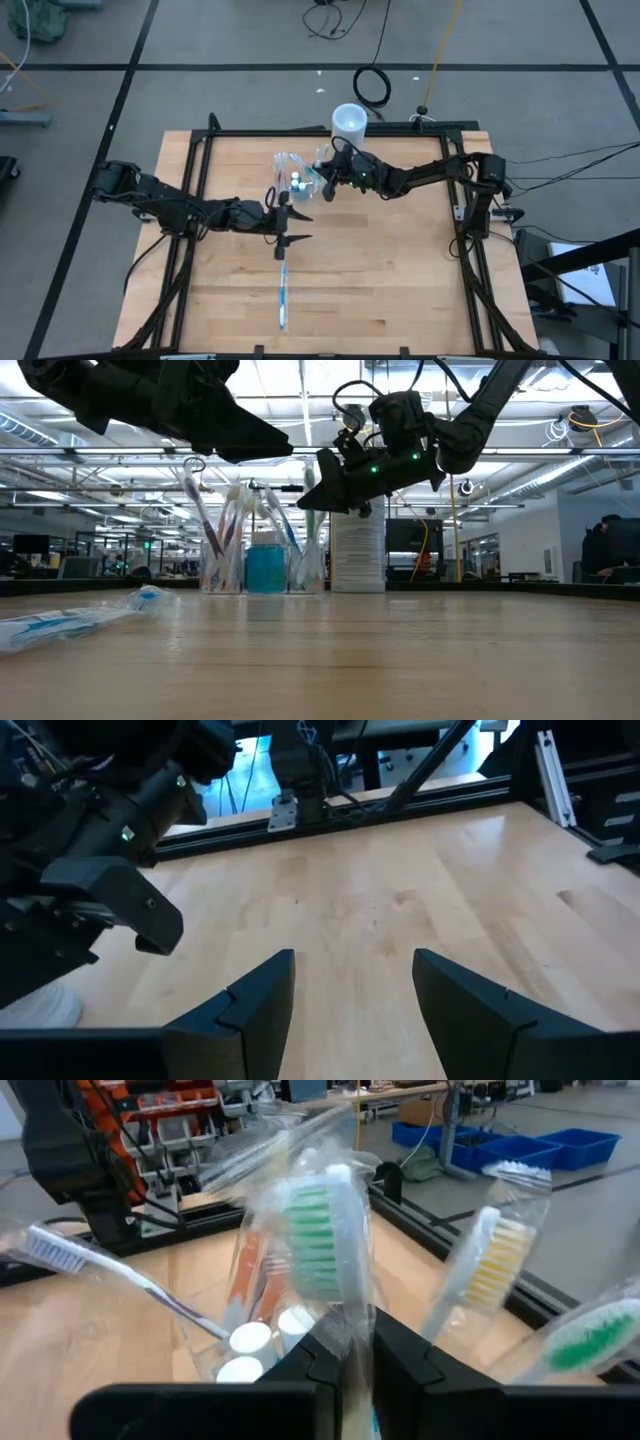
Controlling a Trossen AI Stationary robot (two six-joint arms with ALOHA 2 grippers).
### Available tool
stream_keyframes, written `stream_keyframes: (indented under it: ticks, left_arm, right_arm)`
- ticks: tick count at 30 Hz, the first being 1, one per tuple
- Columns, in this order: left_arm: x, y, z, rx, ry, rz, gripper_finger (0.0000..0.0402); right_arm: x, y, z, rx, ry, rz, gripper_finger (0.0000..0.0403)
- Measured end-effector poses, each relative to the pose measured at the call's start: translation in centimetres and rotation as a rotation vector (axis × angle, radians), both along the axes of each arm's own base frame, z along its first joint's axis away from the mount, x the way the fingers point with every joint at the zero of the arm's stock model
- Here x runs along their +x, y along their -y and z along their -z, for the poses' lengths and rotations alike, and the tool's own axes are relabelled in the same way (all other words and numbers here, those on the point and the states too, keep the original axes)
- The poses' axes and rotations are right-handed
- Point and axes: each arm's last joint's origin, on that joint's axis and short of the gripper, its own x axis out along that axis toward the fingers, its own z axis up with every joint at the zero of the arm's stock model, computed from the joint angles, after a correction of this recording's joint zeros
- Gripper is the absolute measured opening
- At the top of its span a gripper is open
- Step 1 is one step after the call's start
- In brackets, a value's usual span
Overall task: Pick & Place toothbrushing station
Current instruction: Put the green toothbrush into the transparent organizer
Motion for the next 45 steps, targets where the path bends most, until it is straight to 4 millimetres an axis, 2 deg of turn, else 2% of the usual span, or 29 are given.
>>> stream_keyframes:
  ticks: [8, 14, 18, 26, 32, 45]
  left_arm:
    - [0.0, 0.0, 0.0, -0.012, 0.000, -0.003, 0.0212]
    - [0.0, 0.0, 0.0, 0.037, 0.002, 0.010, 0.0212]
    - [0.0, 0.0, 0.0, 0.076, 0.003, 0.019, 0.0212]
    - [0.0, 0.0, 0.0, 0.087, 0.003, 0.021, 0.0212]
    - [0.0, 0.0, 0.0, 0.054, 0.002, 0.013, 0.0212]
    - [0.0, 0.0, 0.0, -0.064, 0.000, -0.024, 0.0212]
  right_arm:
    - [0.0, 0.0, 0.2, -0.014, -0.022, -0.001, 0.0082]
    - [-0.1, -0.2, 0.5, -0.001, -0.051, -0.005, 0.0094]
    - [0.0, -0.8, 0.7, -0.008, -0.082, -0.026, 0.0078]
    - [0.2, -1.0, 0.5, -0.072, -0.078, -0.042, 0.0005]
    - [0.0, -0.5, 0.7, -0.066, -0.099, -0.030, 0.0001]
    - [-0.4, -0.5, 1.9, 0.070, -0.192, -0.003, 0.0000]
